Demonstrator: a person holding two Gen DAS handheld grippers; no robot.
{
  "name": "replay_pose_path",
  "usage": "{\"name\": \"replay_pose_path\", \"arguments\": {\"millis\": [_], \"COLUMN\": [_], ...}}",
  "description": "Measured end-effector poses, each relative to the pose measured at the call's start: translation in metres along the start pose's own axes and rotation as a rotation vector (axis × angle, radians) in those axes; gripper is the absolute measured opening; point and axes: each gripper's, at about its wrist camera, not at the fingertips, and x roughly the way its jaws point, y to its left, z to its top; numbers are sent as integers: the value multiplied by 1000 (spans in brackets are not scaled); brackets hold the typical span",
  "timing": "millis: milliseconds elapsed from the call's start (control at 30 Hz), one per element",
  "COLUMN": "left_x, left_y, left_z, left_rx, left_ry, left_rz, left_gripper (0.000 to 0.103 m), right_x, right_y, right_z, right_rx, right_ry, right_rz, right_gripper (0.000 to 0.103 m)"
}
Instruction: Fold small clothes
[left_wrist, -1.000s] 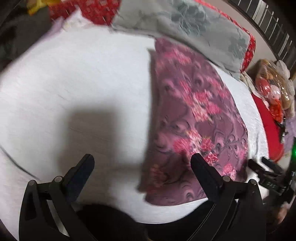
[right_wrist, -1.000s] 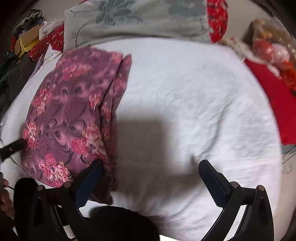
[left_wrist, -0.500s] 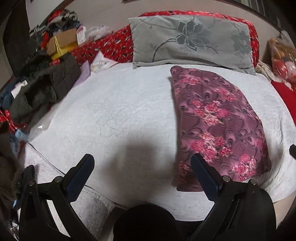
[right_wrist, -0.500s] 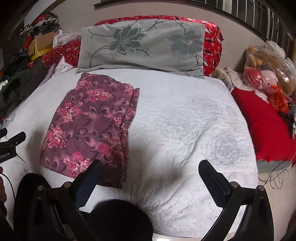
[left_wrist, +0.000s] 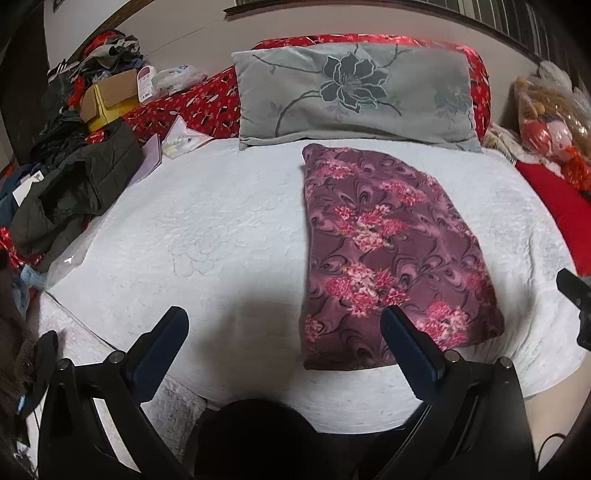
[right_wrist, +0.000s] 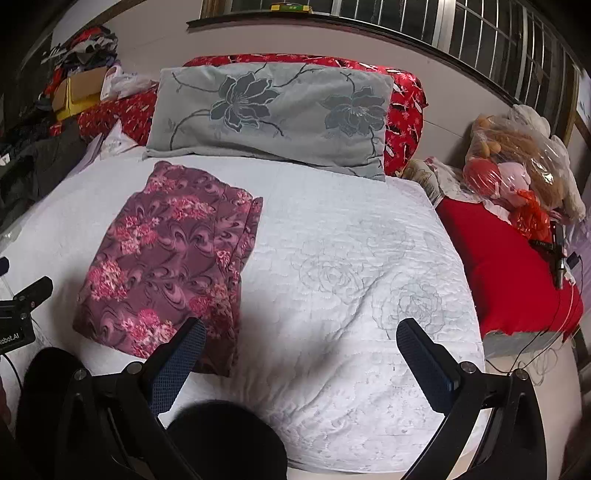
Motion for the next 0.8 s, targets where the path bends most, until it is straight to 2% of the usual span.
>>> {"name": "replay_pose_path", "arguments": {"millis": [367,800], "left_x": [4,3], "left_y": [2,-5], "left_z": [2,1], "left_rx": [-33,-26], "left_ry": [14,11], "left_rz": [-9,-26], "left_gripper": [103,103], "right_x": [0,2], "right_y": [0,-4], "right_z": [3,5], "right_rx": [9,24], "right_ry": [-9,-13], "right_rz": [-16,-18], "right_gripper": [103,103]}}
